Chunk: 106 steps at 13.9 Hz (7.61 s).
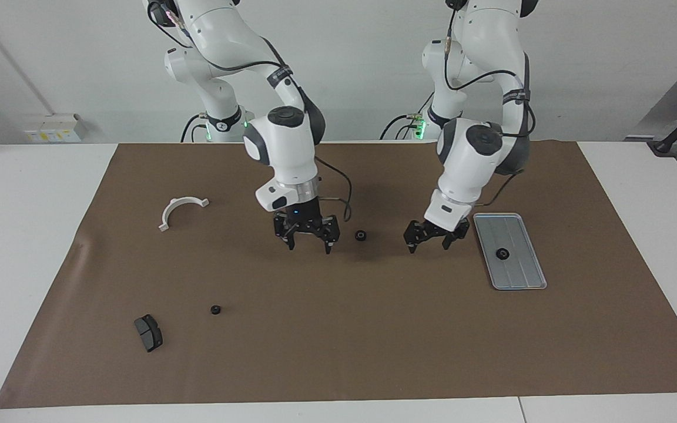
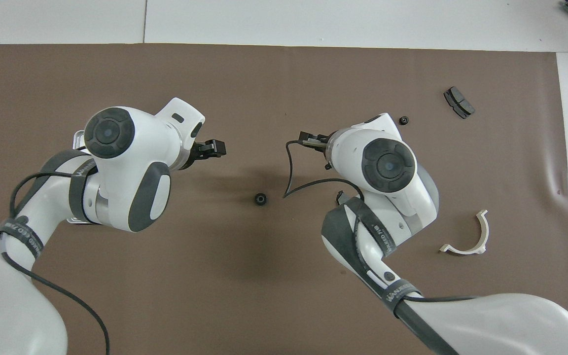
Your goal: Pick bearing gear from pile to tray
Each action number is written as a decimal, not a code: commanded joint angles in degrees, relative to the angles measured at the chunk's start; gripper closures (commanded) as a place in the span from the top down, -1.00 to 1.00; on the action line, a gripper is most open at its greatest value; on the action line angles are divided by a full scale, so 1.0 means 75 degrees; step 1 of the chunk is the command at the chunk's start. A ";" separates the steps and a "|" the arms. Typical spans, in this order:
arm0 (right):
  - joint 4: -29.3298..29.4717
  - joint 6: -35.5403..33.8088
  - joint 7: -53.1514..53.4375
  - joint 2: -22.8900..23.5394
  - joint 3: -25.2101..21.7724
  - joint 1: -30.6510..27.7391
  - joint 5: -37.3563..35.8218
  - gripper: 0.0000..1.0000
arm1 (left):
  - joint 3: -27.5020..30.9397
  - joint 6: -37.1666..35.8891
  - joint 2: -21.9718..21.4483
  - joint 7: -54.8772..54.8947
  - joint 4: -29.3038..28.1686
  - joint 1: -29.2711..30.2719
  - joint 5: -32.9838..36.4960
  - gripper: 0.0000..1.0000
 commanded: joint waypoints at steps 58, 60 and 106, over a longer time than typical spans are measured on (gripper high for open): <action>0.2077 -0.1960 0.0437 0.1331 0.0581 0.0199 0.0517 -1.00 | 0.0176 0.0012 -0.1003 0.6100 -0.2295 0.3649 0.0819 0.99; 0.2077 -0.1794 0.1071 0.1401 0.0581 0.0750 0.0518 -1.00 | 0.0106 -0.0093 -0.0968 0.6078 -0.1911 0.3637 0.0830 1.00; 0.1526 -0.6771 -0.4984 -0.3074 -0.1737 -0.1804 0.1760 1.00 | 0.0153 -0.0539 0.1459 -0.1153 0.0928 -0.1648 0.0643 -0.09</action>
